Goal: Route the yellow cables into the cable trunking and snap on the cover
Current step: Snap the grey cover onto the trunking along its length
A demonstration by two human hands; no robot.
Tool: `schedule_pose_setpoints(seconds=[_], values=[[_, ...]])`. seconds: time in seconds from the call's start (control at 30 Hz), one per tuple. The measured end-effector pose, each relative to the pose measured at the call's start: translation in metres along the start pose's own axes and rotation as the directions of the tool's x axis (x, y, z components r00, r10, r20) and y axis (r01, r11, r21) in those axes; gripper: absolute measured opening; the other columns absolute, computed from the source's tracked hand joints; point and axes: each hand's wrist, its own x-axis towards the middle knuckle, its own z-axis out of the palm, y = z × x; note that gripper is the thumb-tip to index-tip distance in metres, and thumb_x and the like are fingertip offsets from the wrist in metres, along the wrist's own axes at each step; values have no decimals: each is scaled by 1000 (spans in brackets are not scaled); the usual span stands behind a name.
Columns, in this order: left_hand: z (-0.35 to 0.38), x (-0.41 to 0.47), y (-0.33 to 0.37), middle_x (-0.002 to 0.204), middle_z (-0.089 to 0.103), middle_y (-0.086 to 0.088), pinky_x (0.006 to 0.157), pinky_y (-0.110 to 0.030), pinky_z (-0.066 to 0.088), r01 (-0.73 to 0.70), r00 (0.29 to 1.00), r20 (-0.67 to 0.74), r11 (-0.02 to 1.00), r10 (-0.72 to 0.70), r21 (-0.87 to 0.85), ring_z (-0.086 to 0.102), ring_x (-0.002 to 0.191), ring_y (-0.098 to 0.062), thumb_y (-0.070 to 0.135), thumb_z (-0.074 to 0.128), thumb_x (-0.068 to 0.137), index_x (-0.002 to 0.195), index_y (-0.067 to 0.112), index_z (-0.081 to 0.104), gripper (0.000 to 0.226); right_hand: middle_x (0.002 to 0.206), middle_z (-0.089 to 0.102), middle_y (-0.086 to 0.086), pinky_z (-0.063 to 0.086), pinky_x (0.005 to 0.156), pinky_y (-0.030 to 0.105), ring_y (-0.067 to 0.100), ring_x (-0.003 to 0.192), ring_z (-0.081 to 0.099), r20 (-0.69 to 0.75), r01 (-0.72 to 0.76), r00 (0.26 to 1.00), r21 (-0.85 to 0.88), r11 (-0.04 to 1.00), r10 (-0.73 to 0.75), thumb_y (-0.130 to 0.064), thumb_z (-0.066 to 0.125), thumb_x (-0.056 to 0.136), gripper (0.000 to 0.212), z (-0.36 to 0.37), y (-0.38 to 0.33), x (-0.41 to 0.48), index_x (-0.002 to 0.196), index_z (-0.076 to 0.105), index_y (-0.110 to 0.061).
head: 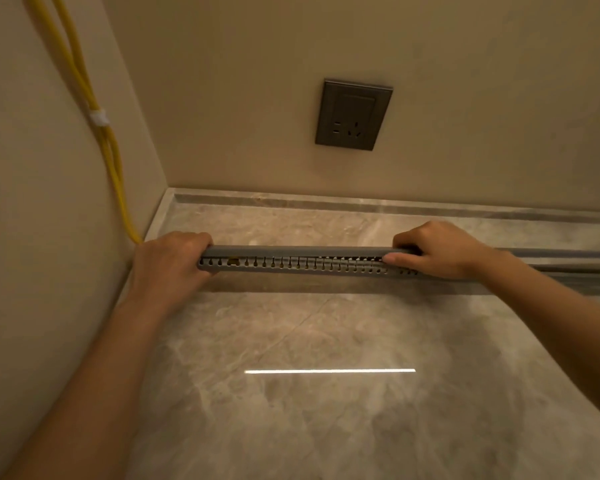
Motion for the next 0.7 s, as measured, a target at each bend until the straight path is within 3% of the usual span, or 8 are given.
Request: schedule_pose_setpoints(seconds=[0.17, 0.37, 0.5, 0.6, 0.7], values=[[3, -1, 1, 72, 64, -7, 53, -33, 39, 35, 999, 25, 999, -35, -3, 59, 71, -32, 27, 66, 78, 74, 18, 58, 14, 70, 65, -3, 46, 57, 31, 10, 62, 56, -93, -42, 994, 157, 987, 57, -71, 32, 74, 60, 7, 8, -7, 86, 67, -24], [9, -1, 2, 72, 64, -5, 50, -29, 32, 65, 997, 31, 998, -64, -9, 58, 72, -30, 27, 65, 78, 76, 18, 58, 12, 71, 66, 4, 40, 55, 30, 20, 62, 58, -140, 52, 988, -98, 994, -65, -63, 26, 79, 62, -5, 6, -4, 87, 64, -15], [13, -4, 4, 66, 62, -8, 48, -26, 24, 60, 998, 3, 998, -60, -14, 57, 65, -32, 16, 67, 70, 73, 15, 58, 10, 76, 66, 1, 48, 60, 33, 21, 64, 60, -125, 115, 981, -244, 963, -149, -60, 17, 83, 63, -16, 1, -8, 92, 61, -16], [15, -3, 2, 63, 60, -8, 47, -25, 26, 51, 999, 8, 999, -51, -5, 56, 61, -31, 17, 64, 72, 72, 13, 58, 7, 79, 66, -1, 50, 65, 36, 20, 67, 60, -104, 126, 981, -299, 946, -164, -60, 11, 82, 66, -21, -3, -13, 97, 59, -18], [15, -2, 2, 65, 61, -8, 48, -26, 26, 57, 998, 28, 998, -58, 13, 56, 64, -31, 16, 62, 73, 73, 13, 58, 4, 78, 64, -3, 49, 62, 30, 17, 64, 59, -105, 121, 982, -296, 948, -158, -62, 3, 79, 73, -20, -8, -19, 98, 59, -20]])
